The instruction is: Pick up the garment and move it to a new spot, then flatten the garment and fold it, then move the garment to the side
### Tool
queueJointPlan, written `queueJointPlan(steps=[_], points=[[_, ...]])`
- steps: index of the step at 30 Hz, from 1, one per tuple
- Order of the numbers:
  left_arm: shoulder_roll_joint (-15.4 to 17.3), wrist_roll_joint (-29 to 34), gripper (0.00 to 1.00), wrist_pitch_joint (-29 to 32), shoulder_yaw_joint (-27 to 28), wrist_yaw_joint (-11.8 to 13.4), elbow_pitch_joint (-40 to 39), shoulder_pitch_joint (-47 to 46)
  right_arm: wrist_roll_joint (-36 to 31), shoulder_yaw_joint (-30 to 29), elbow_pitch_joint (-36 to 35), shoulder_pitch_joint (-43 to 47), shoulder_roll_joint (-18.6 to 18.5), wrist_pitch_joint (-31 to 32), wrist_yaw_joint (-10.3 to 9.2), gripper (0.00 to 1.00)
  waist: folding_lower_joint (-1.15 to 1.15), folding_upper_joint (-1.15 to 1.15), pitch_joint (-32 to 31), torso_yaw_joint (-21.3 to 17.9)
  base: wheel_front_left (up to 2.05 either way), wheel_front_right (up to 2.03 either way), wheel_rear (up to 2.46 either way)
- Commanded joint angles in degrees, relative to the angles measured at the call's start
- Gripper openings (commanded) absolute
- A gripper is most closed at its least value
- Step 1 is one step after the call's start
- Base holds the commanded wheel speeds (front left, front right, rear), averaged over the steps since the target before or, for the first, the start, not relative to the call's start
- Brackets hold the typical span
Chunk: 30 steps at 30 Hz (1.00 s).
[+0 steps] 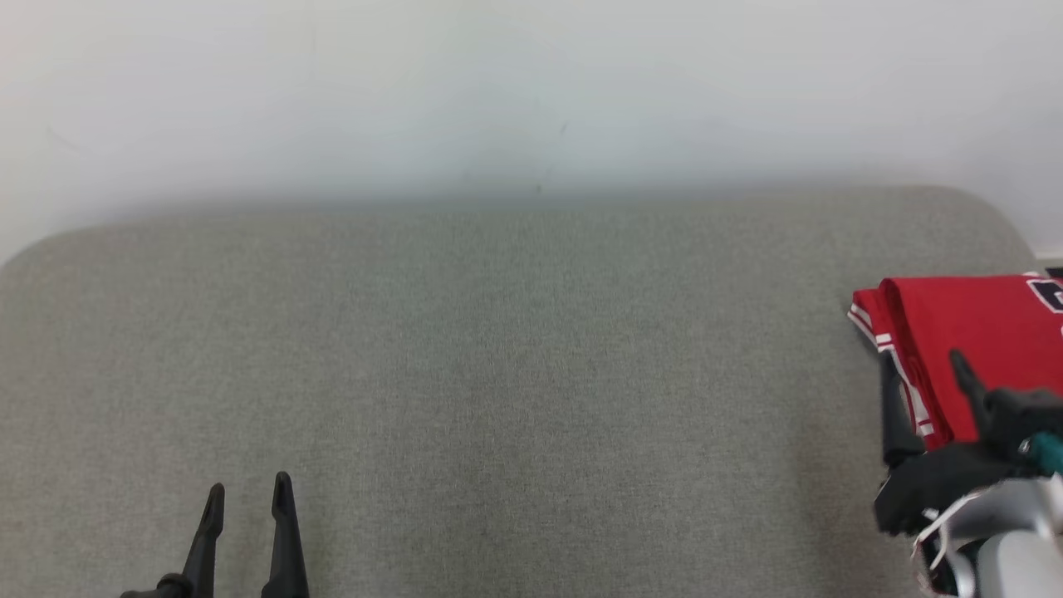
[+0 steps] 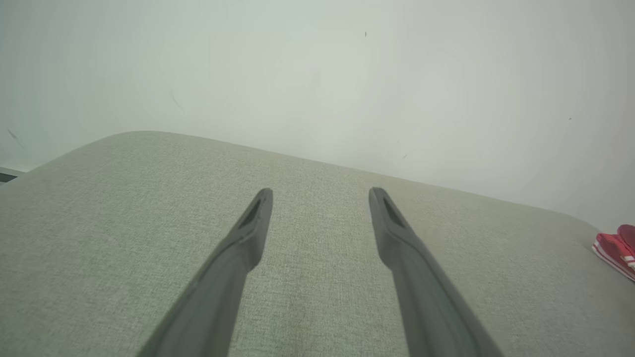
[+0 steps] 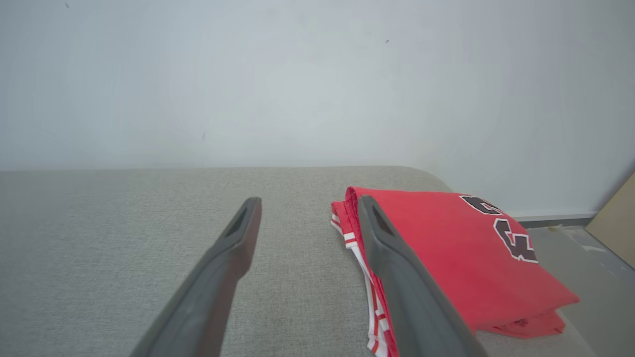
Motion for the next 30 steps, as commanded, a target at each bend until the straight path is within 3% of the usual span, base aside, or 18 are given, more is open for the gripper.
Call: queueJointPlan(steps=[1, 11, 30], points=[[-0.1, -0.5, 1.0, -0.2, 0.5, -0.2, 0.1, 1.2, 1.8, 1.7, -1.6, 2.4, 1.1, -0.8, -0.15, 1.0, 0.02, 0.01, -3.2, -0.7, 0.0, 0.0, 0.0], [-0.2, 0.6, 1.0, -0.2, 1.1, -1.0, 1.6, 2.7, 4.3, 10.5, -3.0, 9.1, 4.8, -3.6, -0.15, 1.0, 0.02, 0.01, -4.8, -0.4, 0.0, 0.0, 0.0], [-0.3, 0.1, 1.0, -0.2, 1.0, 0.2, 2.6, 4.2, 7.7, 12.8, -3.3, 12.9, 5.7, -3.8, -0.15, 1.0, 0.02, 0.01, -6.2, -0.2, 0.0, 0.0, 0.0]])
